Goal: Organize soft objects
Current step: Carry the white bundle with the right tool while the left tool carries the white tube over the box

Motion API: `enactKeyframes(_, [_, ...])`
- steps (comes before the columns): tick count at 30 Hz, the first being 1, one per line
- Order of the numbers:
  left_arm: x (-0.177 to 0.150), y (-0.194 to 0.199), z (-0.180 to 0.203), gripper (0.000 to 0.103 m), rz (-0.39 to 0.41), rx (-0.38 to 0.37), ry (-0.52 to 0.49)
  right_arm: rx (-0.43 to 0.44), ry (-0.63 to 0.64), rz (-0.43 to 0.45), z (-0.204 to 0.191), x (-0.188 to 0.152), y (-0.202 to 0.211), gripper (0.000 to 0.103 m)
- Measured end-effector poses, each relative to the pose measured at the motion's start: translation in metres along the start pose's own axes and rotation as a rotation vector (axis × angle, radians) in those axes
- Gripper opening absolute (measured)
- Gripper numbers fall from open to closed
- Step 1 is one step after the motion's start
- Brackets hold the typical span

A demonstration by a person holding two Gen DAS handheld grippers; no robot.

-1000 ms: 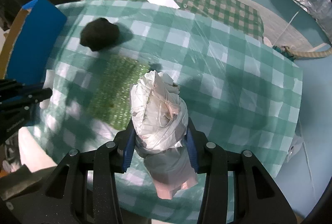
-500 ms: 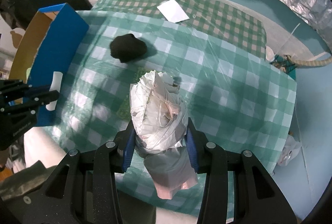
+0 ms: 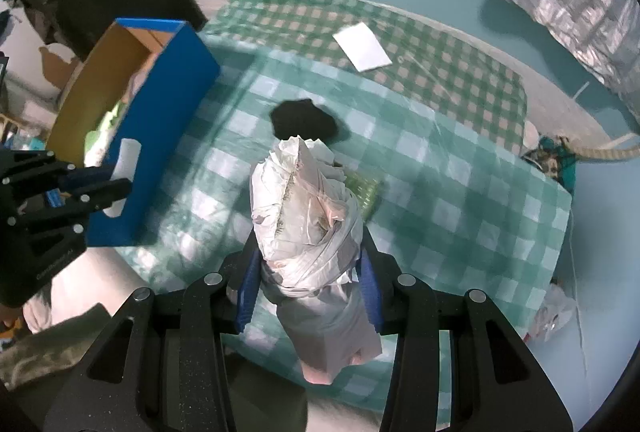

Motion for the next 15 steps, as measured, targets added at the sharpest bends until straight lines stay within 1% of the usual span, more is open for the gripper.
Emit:
enactKeyframes(10, [-0.009,0.026,-0.025,0.011,0.032,0.034,0.034,0.029,0.084,0.008,-0.045,0.011,0.007,0.043])
enactKeyframes(15, [-0.018,0.032,-0.041,0.011,0.033,0.049,0.067,0.048,0.127,0.011,-0.072,0.02,0.008,0.043])
Point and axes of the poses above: each gripper's, at about its wrist camera, not at the fingertips, and y roughly against the way its jaws point, z to its right, x to its top, the point moved 9 cm from there along -y, roughly the way its jaws point, and after that the axes turned 10 degrees about -y, right-handed, at the moved point
